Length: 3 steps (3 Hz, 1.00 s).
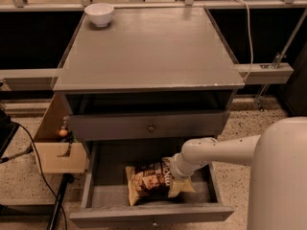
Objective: Pick brown chip bag from middle drawer and place on counter
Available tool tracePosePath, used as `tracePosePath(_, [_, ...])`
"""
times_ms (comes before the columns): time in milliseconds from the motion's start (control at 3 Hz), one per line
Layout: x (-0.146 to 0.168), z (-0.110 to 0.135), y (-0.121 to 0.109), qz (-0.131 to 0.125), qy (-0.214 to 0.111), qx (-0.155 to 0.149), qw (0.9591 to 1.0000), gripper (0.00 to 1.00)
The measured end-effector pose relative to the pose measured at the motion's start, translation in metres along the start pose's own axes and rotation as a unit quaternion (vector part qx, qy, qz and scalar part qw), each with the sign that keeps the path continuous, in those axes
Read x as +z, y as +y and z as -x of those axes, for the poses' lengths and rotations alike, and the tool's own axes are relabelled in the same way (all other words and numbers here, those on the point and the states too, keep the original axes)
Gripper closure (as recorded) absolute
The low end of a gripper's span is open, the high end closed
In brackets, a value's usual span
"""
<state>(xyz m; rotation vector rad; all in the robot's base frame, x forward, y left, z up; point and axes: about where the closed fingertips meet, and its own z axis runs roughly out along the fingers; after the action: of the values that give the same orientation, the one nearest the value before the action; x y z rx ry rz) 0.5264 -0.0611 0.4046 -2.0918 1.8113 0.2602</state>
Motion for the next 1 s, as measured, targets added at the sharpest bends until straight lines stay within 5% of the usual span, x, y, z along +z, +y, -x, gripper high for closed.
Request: tracePosePath(1000, [0.0001,0.0000,0.0001,0.000,0.000,0.000,1.0000,0.97])
